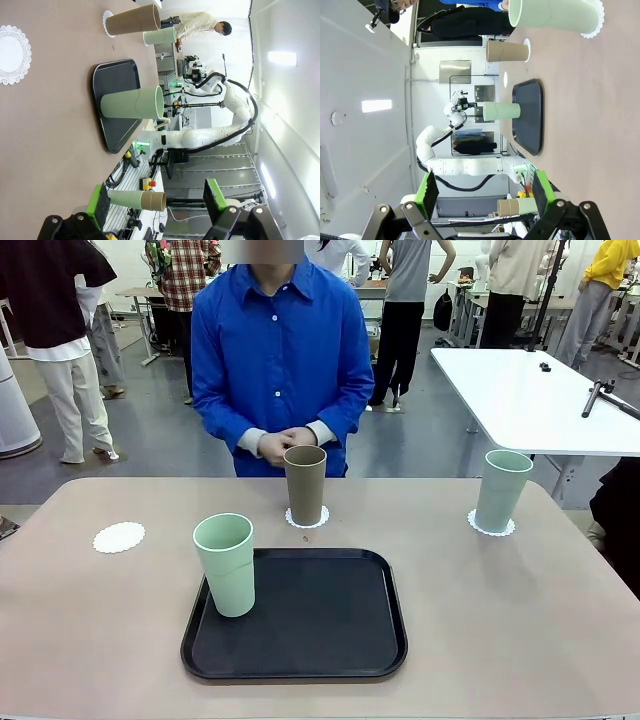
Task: Place coasters on the table and set cups on them.
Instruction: Take one Reusable plastic cup from the Flat Tray and place it on a coaster set by the human.
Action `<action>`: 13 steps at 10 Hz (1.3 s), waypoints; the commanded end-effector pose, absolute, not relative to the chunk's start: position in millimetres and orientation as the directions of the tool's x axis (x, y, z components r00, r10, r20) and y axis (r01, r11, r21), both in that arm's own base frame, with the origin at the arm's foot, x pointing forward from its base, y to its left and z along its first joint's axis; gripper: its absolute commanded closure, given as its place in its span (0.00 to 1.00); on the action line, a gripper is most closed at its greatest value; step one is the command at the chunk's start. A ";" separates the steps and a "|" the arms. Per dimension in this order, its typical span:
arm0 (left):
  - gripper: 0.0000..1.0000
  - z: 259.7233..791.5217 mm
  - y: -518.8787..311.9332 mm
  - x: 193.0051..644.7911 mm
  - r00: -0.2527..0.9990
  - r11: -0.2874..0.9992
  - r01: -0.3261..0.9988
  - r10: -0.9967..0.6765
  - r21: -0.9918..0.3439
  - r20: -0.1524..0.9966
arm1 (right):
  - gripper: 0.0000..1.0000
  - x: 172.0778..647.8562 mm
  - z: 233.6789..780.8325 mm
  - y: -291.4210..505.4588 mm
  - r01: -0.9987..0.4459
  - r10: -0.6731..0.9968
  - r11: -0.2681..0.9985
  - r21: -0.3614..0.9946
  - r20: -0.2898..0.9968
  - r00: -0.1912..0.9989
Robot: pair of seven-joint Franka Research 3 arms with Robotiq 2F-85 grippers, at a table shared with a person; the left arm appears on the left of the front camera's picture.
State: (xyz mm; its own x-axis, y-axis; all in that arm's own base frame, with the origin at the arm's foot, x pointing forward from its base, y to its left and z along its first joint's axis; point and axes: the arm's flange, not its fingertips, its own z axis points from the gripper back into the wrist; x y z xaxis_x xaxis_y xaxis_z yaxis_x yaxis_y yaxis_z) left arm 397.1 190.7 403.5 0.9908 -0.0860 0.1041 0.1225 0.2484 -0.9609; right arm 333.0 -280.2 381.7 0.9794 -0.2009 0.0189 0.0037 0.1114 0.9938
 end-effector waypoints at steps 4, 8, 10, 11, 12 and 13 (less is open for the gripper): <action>0.00 405.9 190.3 396.6 0.990 0.242 0.129 -0.083 -0.962 0.112 | 0.00 332.9 382.4 -280.9 0.000 -0.205 0.116 0.993 0.024 0.978; 0.00 405.9 190.3 396.6 0.990 0.242 0.129 -0.083 -0.962 0.112 | 0.00 332.9 382.4 -280.9 0.000 -0.205 0.116 0.993 0.024 0.978; 0.00 405.9 190.3 396.6 0.990 0.242 0.129 -0.083 -0.962 0.112 | 0.00 332.9 382.4 -280.9 0.000 -0.205 0.116 0.993 0.024 0.978; 0.00 405.9 190.3 396.6 0.990 0.242 0.129 -0.083 -0.962 0.112 | 0.00 332.9 382.4 -280.9 0.000 -0.205 0.116 0.993 0.024 0.978; 0.00 405.9 190.3 396.6 0.990 0.242 0.129 -0.083 -0.962 0.112 | 0.00 332.9 382.4 -280.9 0.000 -0.205 0.116 0.993 0.024 0.978; 0.00 405.9 190.3 396.6 0.990 0.242 0.129 -0.083 -0.962 0.112 | 0.00 332.9 382.4 -280.9 0.000 -0.205 0.116 0.993 0.024 0.978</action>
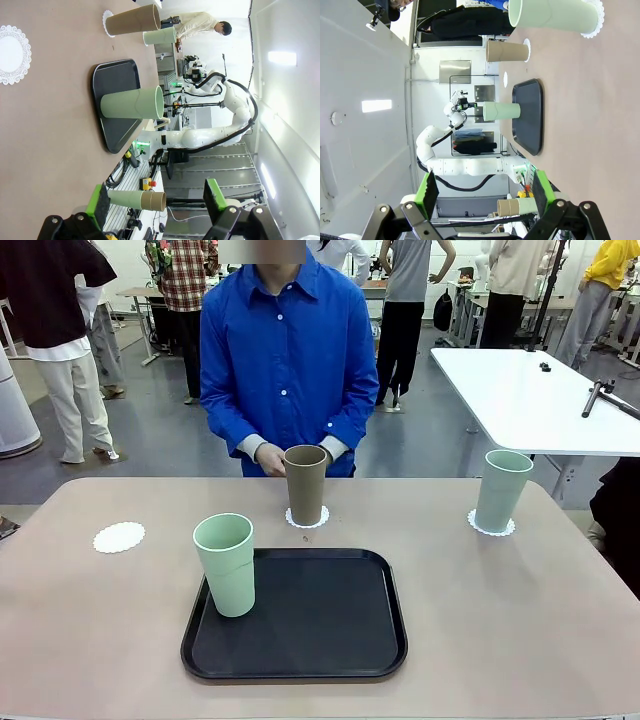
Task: Place coasters on the table and set cups on them.
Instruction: Take one Reusable plastic cup from the Flat Tray and place it on a coaster set by the human.
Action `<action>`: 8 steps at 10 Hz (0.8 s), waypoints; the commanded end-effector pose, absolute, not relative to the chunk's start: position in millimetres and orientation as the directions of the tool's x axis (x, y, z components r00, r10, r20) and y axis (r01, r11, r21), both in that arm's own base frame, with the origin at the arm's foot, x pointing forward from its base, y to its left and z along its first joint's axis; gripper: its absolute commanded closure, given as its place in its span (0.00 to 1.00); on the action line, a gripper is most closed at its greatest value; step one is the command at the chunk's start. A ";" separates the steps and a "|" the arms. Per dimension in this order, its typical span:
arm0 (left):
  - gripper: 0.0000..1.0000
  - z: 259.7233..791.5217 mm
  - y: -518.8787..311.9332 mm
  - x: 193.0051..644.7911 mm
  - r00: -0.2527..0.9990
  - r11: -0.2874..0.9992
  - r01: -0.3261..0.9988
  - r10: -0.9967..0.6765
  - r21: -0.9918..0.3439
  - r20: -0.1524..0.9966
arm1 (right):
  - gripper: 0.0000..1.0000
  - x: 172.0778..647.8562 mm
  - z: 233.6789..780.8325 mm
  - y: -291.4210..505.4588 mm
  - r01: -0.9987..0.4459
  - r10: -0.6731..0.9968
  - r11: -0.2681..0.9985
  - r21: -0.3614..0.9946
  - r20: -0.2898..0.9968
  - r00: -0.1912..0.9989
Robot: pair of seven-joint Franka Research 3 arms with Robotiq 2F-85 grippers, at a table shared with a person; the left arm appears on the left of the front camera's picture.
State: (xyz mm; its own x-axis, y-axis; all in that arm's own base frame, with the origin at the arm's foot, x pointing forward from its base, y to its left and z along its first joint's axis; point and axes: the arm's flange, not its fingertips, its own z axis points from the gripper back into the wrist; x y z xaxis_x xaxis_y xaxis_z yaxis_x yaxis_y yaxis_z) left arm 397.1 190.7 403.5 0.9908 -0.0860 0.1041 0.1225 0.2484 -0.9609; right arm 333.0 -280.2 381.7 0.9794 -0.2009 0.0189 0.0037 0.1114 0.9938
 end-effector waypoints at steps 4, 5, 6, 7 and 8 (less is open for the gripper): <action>0.00 421.5 175.9 402.3 0.951 0.391 0.306 -0.166 -0.868 0.261 | 0.00 332.9 382.4 -280.9 0.000 -0.205 0.116 0.993 0.024 0.978; 0.00 442.8 158.6 410.9 0.913 0.425 0.402 -0.256 -0.811 0.318 | 0.00 332.9 382.4 -280.9 0.000 -0.205 0.116 0.993 0.024 0.978; 0.00 459.9 142.4 413.8 0.871 0.453 0.481 -0.343 -0.750 0.352 | 0.00 332.9 382.4 -280.9 0.000 -0.205 0.116 0.993 0.024 0.978; 0.00 475.5 125.9 416.2 0.817 0.454 0.565 -0.423 -0.689 0.392 | 0.00 332.9 382.4 -280.9 0.000 -0.205 0.116 0.993 0.024 0.978; 0.00 492.5 100.9 420.3 0.739 0.425 0.658 -0.523 -0.622 0.424 | 0.00 332.9 382.4 -280.9 0.000 -0.205 0.116 0.993 0.024 0.978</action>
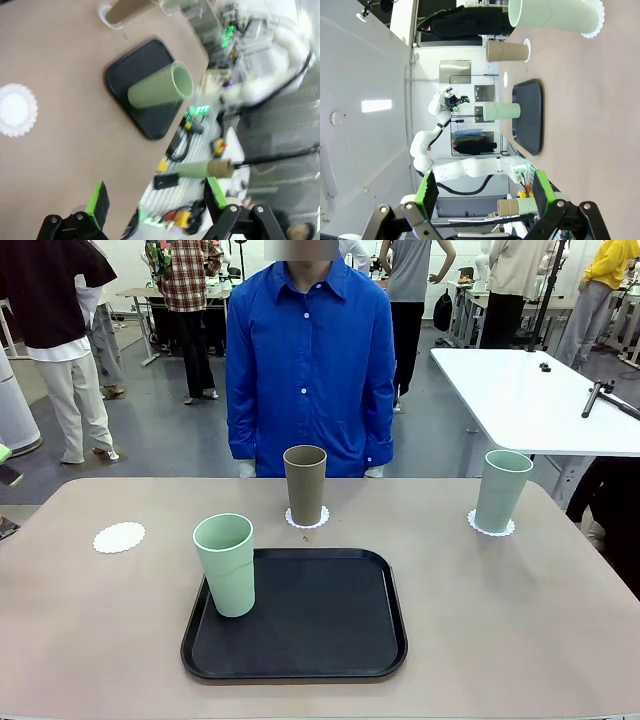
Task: Place coasters on the table and set cups on them.
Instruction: Take one Reusable plastic cup from the Flat Tray and place it on a coaster set by the human.
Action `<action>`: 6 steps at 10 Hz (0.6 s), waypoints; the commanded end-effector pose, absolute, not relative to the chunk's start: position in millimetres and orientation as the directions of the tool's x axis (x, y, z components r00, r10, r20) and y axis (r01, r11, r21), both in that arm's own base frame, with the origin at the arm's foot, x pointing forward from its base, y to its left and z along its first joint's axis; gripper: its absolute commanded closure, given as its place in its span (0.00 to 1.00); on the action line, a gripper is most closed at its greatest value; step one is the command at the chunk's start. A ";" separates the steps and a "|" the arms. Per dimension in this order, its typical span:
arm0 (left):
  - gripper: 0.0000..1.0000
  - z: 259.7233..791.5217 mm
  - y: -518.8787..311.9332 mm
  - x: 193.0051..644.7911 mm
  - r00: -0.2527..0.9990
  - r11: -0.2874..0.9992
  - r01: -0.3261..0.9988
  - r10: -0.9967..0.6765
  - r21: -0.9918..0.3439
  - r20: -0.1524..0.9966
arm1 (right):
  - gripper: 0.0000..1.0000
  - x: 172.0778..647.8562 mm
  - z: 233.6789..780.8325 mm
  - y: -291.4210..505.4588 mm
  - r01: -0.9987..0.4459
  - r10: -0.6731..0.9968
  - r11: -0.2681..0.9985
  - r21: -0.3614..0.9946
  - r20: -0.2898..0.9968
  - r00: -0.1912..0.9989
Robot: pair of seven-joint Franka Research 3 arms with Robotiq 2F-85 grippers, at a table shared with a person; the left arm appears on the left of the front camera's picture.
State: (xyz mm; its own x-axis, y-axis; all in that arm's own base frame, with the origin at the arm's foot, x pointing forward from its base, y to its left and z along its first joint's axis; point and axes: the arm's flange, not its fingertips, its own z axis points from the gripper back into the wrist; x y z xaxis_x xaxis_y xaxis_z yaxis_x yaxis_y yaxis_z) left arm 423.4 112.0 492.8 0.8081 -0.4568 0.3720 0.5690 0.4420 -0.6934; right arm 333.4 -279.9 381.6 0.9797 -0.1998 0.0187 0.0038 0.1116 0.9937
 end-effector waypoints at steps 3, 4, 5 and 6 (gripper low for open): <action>0.00 502.9 36.1 422.3 0.515 0.343 0.843 -0.736 -0.415 0.439 | 0.00 332.9 382.4 -280.9 0.000 -0.205 0.116 0.993 0.024 0.978; 0.00 501.8 10.2 426.6 0.448 0.324 0.888 -0.771 -0.327 0.453 | 0.00 332.9 382.4 -280.9 0.000 -0.205 0.116 0.993 0.024 0.978; 0.00 499.1 -10.2 428.8 0.399 0.290 0.912 -0.792 -0.290 0.461 | 0.00 332.9 382.4 -280.9 0.000 -0.205 0.116 0.993 0.024 0.978; 0.00 491.3 -26.6 429.2 0.367 0.279 0.928 -0.808 -0.248 0.462 | 0.00 332.9 382.4 -280.9 0.000 -0.205 0.116 0.993 0.024 0.978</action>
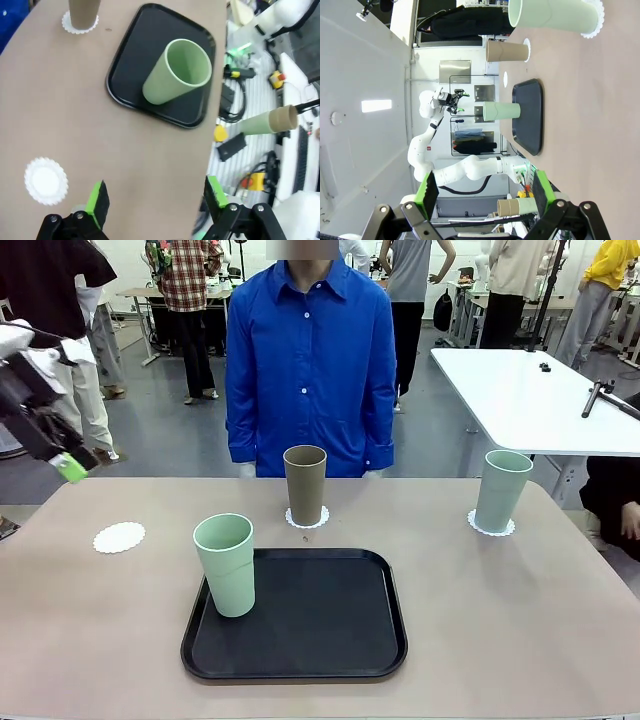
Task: Place coasters on the table and set cups on them.
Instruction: Take one Reusable plastic cup from the Flat Tray and place it on a coaster set by the human.
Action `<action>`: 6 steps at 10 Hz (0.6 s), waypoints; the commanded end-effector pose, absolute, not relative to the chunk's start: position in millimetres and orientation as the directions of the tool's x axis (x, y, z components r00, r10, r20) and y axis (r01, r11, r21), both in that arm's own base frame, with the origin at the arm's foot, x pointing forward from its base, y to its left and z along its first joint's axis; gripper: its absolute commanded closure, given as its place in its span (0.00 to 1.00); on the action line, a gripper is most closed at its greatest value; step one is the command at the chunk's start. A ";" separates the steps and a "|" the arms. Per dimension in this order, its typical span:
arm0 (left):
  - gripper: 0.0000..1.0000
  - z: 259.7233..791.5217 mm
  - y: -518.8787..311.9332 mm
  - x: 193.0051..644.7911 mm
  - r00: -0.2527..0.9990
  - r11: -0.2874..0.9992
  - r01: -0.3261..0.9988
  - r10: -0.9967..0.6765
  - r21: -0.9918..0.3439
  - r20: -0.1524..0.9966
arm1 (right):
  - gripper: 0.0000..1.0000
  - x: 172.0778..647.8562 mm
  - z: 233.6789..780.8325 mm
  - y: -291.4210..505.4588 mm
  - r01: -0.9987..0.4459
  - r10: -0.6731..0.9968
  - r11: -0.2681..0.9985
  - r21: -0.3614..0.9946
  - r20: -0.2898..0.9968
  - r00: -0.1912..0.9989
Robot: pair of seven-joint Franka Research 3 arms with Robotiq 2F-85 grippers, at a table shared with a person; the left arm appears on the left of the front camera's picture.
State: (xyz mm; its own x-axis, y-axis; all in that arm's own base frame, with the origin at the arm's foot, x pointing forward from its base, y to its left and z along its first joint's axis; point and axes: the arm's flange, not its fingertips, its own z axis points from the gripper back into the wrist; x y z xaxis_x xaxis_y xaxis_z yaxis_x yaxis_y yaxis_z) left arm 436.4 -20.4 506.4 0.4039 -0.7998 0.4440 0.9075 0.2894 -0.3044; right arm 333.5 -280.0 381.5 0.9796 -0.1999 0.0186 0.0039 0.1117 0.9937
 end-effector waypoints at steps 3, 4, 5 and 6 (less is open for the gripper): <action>0.00 456.2 -68.8 430.2 0.257 0.228 0.966 -0.860 -0.119 0.442 | 0.00 332.9 382.4 -280.9 0.000 -0.205 0.116 0.993 0.024 0.978; 0.00 443.2 -79.6 427.7 0.232 0.213 0.973 -0.875 -0.093 0.425 | 0.00 332.9 382.4 -280.9 0.000 -0.205 0.116 0.993 0.024 0.978; 0.00 432.7 -90.1 424.2 0.205 0.187 0.979 -0.886 -0.083 0.415 | 0.00 332.9 382.4 -280.9 0.000 -0.205 0.116 0.993 0.024 0.978; 0.00 424.3 -97.9 420.0 0.166 0.157 0.986 -0.902 -0.053 0.399 | 0.00 332.9 382.4 -280.9 0.000 -0.205 0.116 0.993 0.024 0.978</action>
